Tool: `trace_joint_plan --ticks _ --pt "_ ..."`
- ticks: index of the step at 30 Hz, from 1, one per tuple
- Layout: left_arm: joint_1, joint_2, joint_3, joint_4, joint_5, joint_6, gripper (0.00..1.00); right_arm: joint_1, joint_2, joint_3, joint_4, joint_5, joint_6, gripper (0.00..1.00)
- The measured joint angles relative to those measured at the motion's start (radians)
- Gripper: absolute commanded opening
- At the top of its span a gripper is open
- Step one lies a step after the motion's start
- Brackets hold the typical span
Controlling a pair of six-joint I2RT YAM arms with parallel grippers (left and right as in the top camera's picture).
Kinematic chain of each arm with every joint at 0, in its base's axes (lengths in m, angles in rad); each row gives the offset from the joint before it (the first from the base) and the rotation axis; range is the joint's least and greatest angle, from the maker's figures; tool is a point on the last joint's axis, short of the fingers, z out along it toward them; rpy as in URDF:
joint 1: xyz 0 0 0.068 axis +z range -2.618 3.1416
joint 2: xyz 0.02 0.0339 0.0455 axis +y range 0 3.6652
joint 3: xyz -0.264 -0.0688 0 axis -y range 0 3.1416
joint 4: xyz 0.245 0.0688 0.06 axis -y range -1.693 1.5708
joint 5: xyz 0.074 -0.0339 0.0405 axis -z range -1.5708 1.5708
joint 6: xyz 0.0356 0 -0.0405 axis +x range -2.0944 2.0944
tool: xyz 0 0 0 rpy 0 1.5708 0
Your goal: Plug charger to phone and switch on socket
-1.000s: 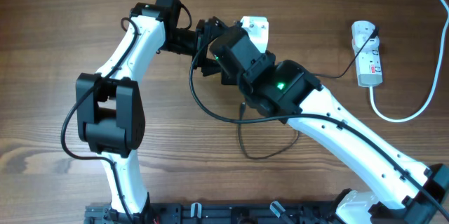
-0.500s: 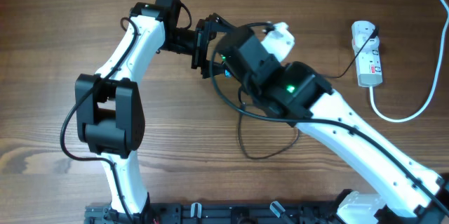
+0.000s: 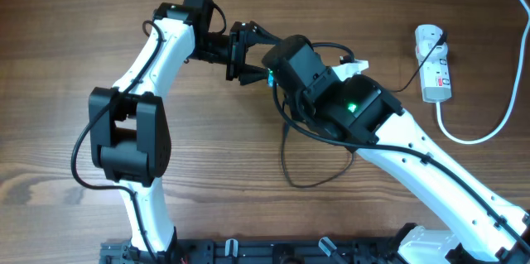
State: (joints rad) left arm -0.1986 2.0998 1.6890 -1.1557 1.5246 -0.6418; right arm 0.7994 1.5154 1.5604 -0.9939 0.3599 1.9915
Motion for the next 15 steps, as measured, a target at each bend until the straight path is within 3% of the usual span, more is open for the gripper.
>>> trace_joint_plan --ticks 7,15 --pt "-0.013 0.0 0.0 -0.01 0.022 -0.001 0.45 -0.003 0.01 0.0 0.066 -0.004 0.055 0.05" --pt "-0.019 0.0 0.0 -0.011 0.026 0.0 0.41 -0.003 0.022 0.0 0.068 -0.004 0.063 0.05"
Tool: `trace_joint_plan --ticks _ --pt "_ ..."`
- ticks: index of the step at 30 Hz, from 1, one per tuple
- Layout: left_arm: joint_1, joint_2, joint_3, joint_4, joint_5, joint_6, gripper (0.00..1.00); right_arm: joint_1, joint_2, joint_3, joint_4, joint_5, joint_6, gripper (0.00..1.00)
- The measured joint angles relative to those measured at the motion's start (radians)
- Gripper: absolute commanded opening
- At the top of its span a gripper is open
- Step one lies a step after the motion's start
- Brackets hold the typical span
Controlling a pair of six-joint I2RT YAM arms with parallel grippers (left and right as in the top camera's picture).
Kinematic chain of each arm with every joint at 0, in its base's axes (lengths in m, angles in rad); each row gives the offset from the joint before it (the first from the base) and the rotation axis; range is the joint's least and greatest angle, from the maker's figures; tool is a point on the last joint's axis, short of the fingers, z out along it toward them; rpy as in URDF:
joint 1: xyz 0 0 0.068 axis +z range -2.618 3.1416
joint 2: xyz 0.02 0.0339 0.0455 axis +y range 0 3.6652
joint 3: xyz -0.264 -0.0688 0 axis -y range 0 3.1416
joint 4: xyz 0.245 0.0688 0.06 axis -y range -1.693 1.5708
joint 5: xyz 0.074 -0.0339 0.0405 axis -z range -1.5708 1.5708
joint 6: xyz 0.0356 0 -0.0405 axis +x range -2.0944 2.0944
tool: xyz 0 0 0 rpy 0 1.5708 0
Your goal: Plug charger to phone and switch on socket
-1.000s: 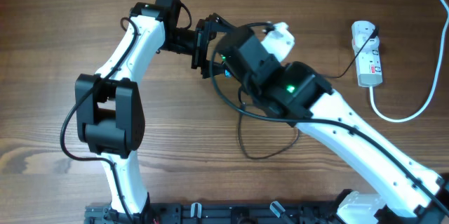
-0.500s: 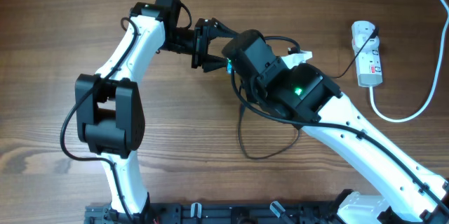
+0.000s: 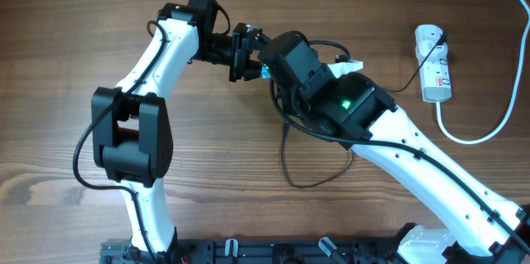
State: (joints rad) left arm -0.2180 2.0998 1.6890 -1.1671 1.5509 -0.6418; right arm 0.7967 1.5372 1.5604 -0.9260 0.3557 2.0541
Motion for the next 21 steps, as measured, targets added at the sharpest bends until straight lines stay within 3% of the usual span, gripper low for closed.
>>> trace_joint_plan --ticks 8,12,15,16,17,21 --pt "0.0 0.0 0.0 0.0 0.0 0.0 0.32 0.0 0.0 0.0 0.014 0.004 0.003 0.06" --pt "0.0 0.0 0.0 0.0 0.002 0.0 0.2 0.0 0.0 0.0 0.031 0.005 0.003 0.1" --pt "0.0 0.0 0.0 0.0 0.004 0.001 0.1 0.0 0.0 0.0 0.034 0.005 0.008 0.25" --pt "0.0 0.0 0.0 0.0 0.004 0.0 0.06 0.0 0.0 0.0 0.034 0.004 0.01 0.4" --pt "0.0 0.0 0.0 0.0 0.006 -0.002 0.04 0.0 0.0 0.0 0.033 0.003 0.009 0.47" --pt "0.0 0.0 0.0 0.0 -0.002 0.0 0.04 0.001 0.0 0.0 0.02 0.018 0.013 0.65"
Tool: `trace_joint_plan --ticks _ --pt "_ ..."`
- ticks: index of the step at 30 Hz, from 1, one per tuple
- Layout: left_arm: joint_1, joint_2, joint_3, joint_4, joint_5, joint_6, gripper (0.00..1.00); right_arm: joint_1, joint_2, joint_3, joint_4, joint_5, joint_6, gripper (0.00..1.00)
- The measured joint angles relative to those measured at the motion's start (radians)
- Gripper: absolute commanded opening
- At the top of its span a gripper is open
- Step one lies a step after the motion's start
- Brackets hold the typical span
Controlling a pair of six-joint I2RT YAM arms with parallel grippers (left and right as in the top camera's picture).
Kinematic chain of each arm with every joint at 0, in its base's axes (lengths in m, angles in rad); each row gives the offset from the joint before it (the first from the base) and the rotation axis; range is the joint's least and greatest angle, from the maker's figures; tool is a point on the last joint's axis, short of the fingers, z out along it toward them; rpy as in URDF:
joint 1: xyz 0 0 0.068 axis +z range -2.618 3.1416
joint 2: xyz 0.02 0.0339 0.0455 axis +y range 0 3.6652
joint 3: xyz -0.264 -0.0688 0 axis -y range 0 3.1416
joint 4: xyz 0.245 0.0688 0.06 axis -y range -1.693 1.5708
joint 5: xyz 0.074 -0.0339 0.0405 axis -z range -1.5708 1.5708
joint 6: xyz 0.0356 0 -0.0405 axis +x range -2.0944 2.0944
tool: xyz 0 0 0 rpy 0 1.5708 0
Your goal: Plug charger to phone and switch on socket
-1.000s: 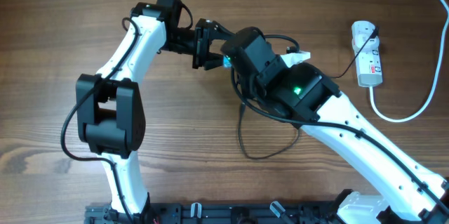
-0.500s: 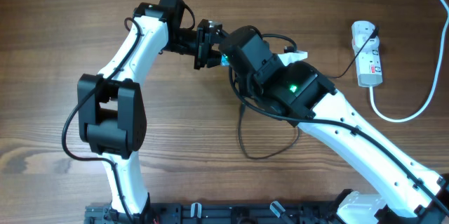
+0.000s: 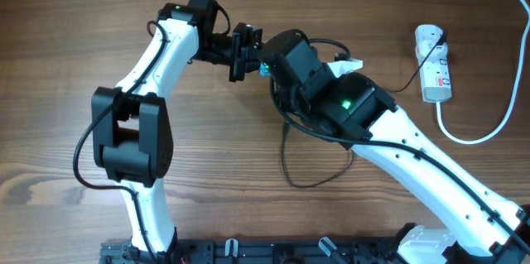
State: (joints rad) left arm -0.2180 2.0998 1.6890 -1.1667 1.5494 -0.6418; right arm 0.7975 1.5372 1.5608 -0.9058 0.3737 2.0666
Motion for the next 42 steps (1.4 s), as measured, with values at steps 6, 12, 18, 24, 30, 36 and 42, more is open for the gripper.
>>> trace_joint_plan --ticks 6,12,18,24,30,36,42 --pt "0.002 0.0 0.0 0.019 -0.031 0.0 0.04 0.0 0.0 0.0 -0.041 0.042 -0.057 0.93" --pt "0.059 0.0 0.0 0.031 -0.226 0.0 0.04 -0.009 -0.016 0.0 -0.055 0.042 -0.353 0.99" --pt "0.137 0.0 0.0 0.032 -0.532 0.0 0.04 -0.051 -0.039 0.0 -0.12 -0.104 -0.923 1.0" --pt "0.139 0.0 0.0 0.035 -0.761 0.0 0.04 -0.05 -0.031 -0.058 -0.167 -0.215 -1.132 0.99" --pt "0.139 0.0 0.0 0.035 -0.983 0.0 0.04 -0.05 0.014 -0.168 -0.151 -0.296 -1.177 0.75" --pt "0.139 0.0 0.0 0.035 -1.046 0.0 0.04 -0.05 0.093 -0.2 -0.144 -0.329 -1.186 0.72" --pt "0.139 0.0 0.0 0.036 -1.136 0.0 0.04 -0.051 0.237 -0.206 -0.092 -0.34 -1.187 0.74"
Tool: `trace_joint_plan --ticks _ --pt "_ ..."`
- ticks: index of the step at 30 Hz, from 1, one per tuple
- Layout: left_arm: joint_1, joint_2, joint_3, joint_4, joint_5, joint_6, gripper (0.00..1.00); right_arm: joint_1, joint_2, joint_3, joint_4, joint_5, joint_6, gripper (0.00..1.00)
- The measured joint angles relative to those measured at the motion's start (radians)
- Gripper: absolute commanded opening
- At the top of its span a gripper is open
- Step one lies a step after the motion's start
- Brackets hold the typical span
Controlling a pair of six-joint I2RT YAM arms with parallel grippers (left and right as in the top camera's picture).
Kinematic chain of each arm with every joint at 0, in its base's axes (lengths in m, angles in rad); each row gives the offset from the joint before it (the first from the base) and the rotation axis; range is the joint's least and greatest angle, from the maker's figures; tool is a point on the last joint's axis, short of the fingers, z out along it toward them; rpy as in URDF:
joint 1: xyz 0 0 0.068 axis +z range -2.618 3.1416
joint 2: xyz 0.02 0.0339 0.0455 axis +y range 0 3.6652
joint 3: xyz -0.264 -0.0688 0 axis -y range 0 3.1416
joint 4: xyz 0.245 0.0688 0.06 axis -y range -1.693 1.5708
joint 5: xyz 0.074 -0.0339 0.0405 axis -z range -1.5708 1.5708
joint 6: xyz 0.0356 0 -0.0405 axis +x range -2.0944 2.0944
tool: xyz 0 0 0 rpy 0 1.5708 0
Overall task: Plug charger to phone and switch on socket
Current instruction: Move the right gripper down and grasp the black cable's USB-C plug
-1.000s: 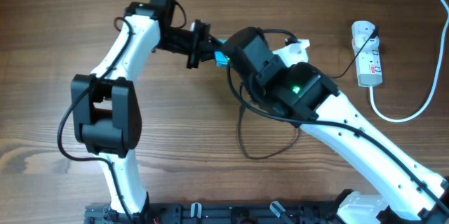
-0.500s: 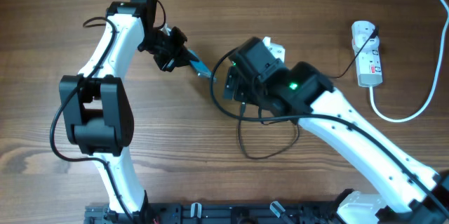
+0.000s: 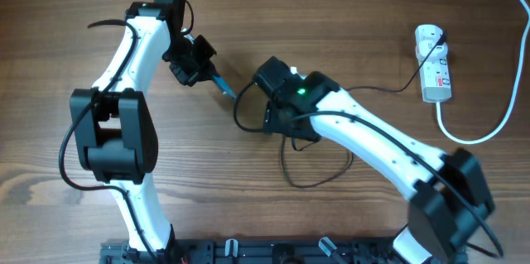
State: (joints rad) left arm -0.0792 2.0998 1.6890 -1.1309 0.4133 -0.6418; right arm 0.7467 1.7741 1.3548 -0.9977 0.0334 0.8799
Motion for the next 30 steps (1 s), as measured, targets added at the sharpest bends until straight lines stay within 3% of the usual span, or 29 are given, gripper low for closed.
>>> trace_joint_plan --ticks 9,10,13,18,30 --pt "0.0 0.0 0.0 0.003 -0.043 0.0 0.04 -0.117 0.079 -0.005 0.073 -0.09 -0.055 0.8" --pt "0.0 0.0 0.0 0.004 -0.043 0.0 0.04 -0.116 0.079 -0.005 0.084 -0.09 -0.057 0.67" --pt "0.0 0.0 0.0 0.006 -0.043 0.0 0.04 -0.095 0.079 -0.011 0.107 -0.081 -0.044 0.57" --pt "0.0 0.0 0.0 0.006 -0.043 0.0 0.04 -0.086 0.084 -0.032 0.126 -0.077 -0.01 0.51" --pt "0.0 0.0 0.0 0.006 -0.047 0.0 0.04 -0.086 0.228 -0.039 0.132 -0.119 -0.002 0.51"
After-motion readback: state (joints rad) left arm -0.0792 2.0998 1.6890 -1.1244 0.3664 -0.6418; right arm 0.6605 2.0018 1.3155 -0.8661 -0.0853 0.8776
